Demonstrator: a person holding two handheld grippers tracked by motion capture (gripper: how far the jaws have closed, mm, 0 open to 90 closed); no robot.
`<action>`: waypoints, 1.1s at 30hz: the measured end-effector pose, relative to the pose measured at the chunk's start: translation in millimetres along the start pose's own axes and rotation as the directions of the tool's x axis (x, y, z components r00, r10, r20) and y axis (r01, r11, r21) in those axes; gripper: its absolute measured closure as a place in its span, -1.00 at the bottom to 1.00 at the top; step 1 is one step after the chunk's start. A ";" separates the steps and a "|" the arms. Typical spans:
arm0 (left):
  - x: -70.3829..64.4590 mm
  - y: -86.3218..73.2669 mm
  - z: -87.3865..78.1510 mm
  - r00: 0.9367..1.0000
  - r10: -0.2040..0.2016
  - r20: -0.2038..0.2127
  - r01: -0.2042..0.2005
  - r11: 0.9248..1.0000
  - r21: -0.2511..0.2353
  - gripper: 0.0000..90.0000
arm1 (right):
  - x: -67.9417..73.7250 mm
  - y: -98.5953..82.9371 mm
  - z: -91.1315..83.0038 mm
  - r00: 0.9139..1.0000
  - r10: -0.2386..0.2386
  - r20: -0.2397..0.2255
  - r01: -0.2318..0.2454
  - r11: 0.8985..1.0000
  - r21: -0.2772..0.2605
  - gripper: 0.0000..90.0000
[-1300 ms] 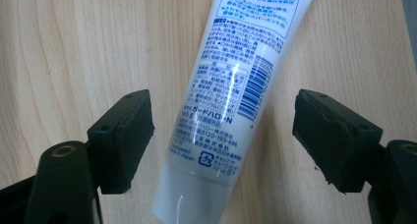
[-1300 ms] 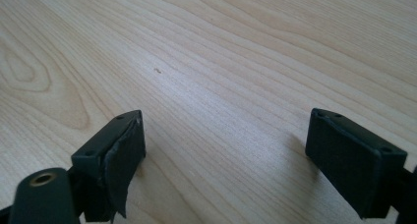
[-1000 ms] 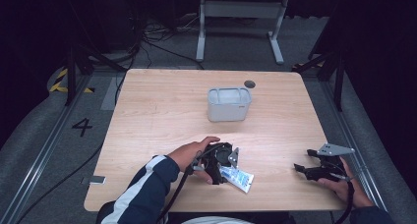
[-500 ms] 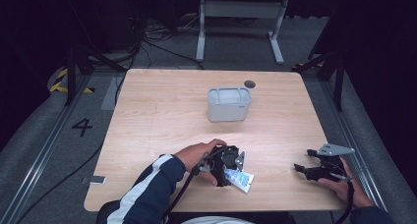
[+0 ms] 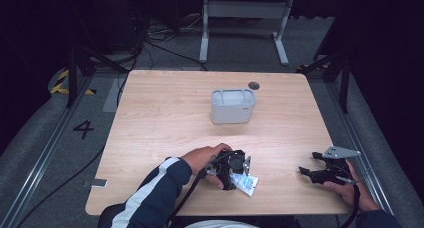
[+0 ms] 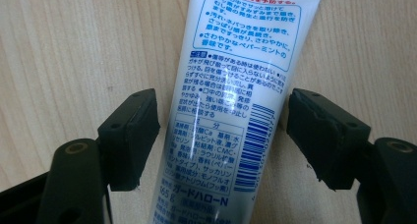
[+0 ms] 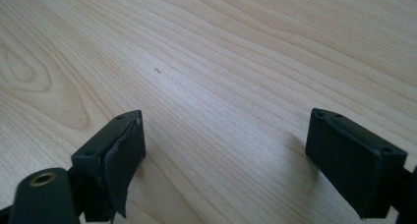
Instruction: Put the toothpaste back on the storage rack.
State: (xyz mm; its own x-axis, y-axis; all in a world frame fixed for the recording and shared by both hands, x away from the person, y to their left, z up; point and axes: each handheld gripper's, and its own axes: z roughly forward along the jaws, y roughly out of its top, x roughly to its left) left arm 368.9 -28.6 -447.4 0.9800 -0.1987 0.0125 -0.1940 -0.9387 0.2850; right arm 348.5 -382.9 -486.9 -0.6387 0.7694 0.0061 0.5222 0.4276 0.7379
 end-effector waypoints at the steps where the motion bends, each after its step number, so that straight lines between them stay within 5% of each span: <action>1: 0.2 0.0 0.4 1.000 -0.003 0.006 0.003 1.000 -0.006 -0.36 | 0.0 0.0 0.0 1.000 0.000 0.000 0.000 1.000 0.000 -0.65; 22: 0.9 3.4 1.6 0.999 -0.016 0.036 0.017 1.000 -0.025 -0.18 | 0.0 0.0 0.0 1.000 0.000 0.000 0.000 1.000 0.000 -0.65; 33: 0.6 3.5 -1.5 1.000 0.021 -0.005 -0.022 1.000 -0.016 0.00 | 0.0 0.0 0.0 1.000 0.000 0.000 0.000 1.000 0.000 -0.65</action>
State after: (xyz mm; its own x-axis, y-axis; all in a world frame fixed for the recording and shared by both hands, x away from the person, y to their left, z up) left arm 368.8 -31.5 -444.9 0.9758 -0.2173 0.0237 -0.2143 -0.9295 0.3001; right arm 348.5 -382.9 -486.9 -0.6387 0.7694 0.0064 0.5222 0.4274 0.7380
